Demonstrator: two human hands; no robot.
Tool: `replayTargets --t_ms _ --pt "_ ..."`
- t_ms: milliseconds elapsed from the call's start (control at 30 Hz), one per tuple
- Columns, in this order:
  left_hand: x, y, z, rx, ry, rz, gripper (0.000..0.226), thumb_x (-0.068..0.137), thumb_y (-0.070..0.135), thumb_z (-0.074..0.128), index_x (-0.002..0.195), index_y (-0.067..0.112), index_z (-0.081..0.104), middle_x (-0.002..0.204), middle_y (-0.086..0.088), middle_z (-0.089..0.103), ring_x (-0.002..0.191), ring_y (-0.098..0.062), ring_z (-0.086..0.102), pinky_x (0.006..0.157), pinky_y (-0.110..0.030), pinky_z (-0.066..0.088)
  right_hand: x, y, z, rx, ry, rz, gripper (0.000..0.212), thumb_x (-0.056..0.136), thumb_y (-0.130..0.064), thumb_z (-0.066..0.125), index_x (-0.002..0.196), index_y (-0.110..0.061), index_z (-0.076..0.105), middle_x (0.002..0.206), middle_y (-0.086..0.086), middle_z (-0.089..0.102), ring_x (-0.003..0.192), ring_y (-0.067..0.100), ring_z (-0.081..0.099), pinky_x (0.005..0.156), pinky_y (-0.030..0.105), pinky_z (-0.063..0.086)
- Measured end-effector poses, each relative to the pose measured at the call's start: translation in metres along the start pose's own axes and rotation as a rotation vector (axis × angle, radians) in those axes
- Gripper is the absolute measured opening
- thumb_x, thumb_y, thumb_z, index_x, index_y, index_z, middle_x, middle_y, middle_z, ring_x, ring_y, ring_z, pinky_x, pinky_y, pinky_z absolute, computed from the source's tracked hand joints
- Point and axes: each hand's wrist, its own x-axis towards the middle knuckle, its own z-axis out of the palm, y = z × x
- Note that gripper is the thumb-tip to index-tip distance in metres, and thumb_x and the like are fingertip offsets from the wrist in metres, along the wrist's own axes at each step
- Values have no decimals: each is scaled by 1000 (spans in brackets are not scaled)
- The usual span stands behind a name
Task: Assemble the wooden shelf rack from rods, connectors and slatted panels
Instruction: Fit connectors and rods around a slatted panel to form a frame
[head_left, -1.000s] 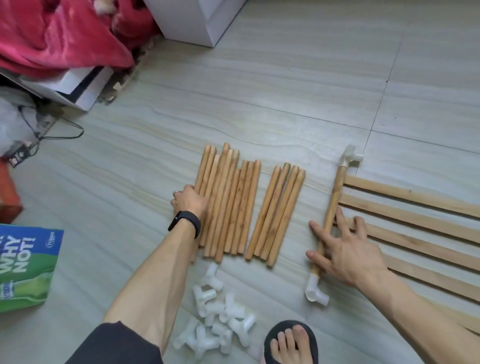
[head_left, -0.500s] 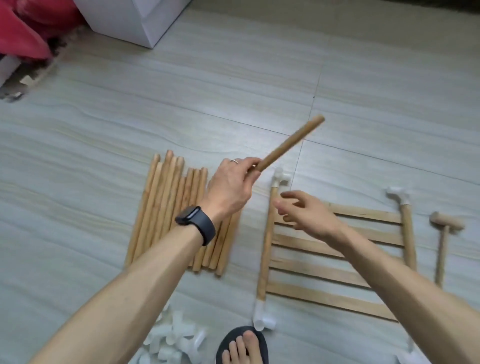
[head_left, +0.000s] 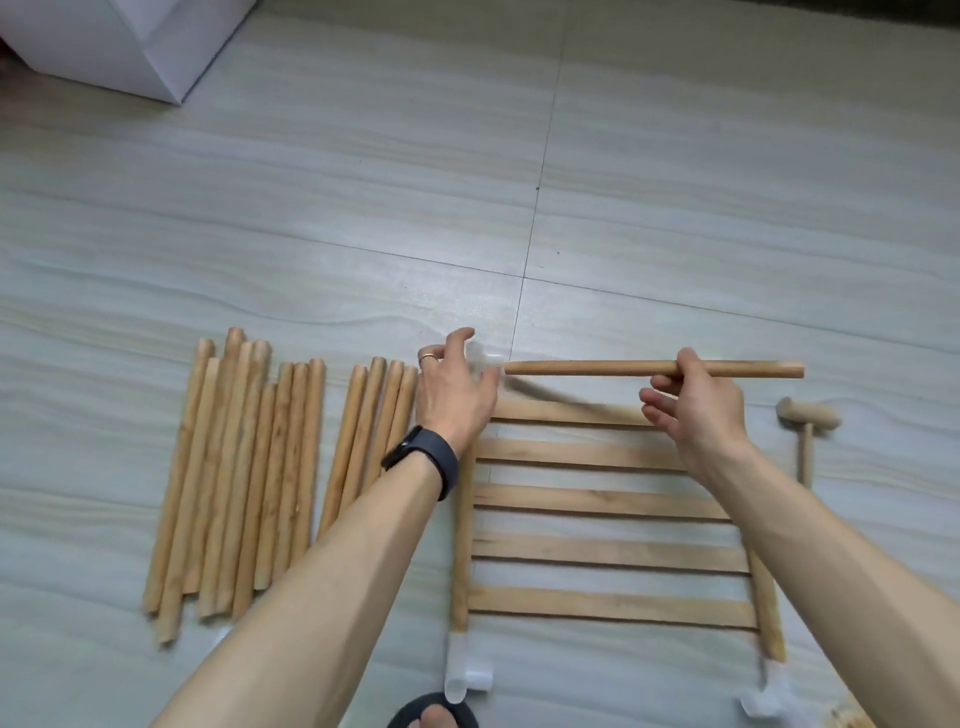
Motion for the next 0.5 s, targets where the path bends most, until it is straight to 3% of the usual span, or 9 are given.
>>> replayTargets --t_ms 100,200,400,500 --pt "13 -2 5 -21 16 -27 39 97 41 58 134 27 57 125 -13 59 121 -26 52 94 -29 37 7 7 0 14 53 21 28 102 -33 49 89 -10 57 79 3 59 64 17 67 54 27 54" --pt "20 -5 8 10 117 3 27 100 39 57 119 23 66 109 -6 70 110 -25 59 80 -25 34 15 10 1 59 56 47 27 103 -32 50 95 -7 58 77 4 58 62 16 66 54 27 53" --pt "19 -12 17 -10 223 41 29 101 37 56 120 19 68 106 -4 72 101 -26 65 79 -28 40 31 8 9 127 -16 69 27 103 -30 51 83 -13 54 66 1 55 51 12 62 51 25 51" --pt "18 -14 23 -42 269 7 27 101 36 55 117 19 70 92 0 69 94 -25 64 75 -28 36 39 8 9 132 -51 83 29 105 -31 51 81 -14 54 65 0 55 56 15 63 53 25 52"
